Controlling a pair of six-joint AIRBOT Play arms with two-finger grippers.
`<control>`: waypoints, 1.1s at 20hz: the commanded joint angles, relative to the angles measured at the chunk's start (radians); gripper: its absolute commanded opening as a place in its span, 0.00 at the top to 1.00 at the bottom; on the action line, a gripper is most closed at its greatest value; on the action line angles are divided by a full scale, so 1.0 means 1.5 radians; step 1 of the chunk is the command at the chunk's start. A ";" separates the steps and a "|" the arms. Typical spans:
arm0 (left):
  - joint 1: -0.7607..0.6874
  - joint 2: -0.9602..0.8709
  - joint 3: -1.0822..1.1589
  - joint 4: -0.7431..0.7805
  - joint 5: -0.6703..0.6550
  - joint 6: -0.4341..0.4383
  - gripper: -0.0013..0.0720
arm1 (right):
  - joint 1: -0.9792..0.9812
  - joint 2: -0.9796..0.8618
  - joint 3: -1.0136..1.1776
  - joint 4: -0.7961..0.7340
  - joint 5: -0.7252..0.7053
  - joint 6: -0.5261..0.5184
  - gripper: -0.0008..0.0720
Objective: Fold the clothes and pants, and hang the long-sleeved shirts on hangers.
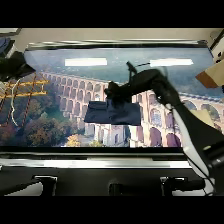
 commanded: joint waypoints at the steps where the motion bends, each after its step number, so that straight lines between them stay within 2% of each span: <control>1: 0.027 0.015 -0.005 0.010 -0.017 0.008 0.96 | 0.039 -0.061 0.001 0.020 0.059 0.011 0.95; 4: 0.026 0.015 -0.010 0.010 -0.022 0.010 0.96 | 0.050 -0.085 0.001 0.020 0.099 0.021 0.94; 5: 0.026 0.015 -0.010 0.010 -0.022 0.010 0.96 | 0.050 -0.089 0.001 0.020 0.110 0.025 0.86; 6: 0.026 0.015 -0.010 0.010 -0.023 0.010 0.96 | 0.050 -0.091 0.001 0.020 0.120 0.030 0.68; 7: 0.026 0.015 -0.010 0.010 -0.023 0.010 0.96 | 0.050 -0.090 0.001 0.021 0.130 0.037 0.46; 8: 0.026 0.015 -0.010 0.010 -0.023 0.009 0.96 | 0.050 -0.088 0.001 0.032 0.132 0.037 0.32; 12: 0.025 0.015 -0.010 0.010 -0.023 0.007 0.96 | 0.048 -0.053 0.001 0.068 0.118 0.032 0.30; 13: 0.025 0.015 -0.010 0.010 -0.023 0.007 0.96 | 0.043 -0.036 0.001 0.064 0.120 0.018 0.26; 15: 0.026 0.015 -0.010 0.010 -0.023 0.007 0.96 | 0.023 0.003 0.001 0.059 0.108 0.001 0.06; 19: 0.026 0.015 -0.010 0.010 -0.023 0.007 0.96 | -0.104 0.074 0.001 0.018 -0.020 -0.048 0.06; 22: 0.025 0.015 -0.010 0.010 -0.026 0.007 0.96 | -0.240 0.083 -0.002 -0.031 -0.128 -0.100 0.06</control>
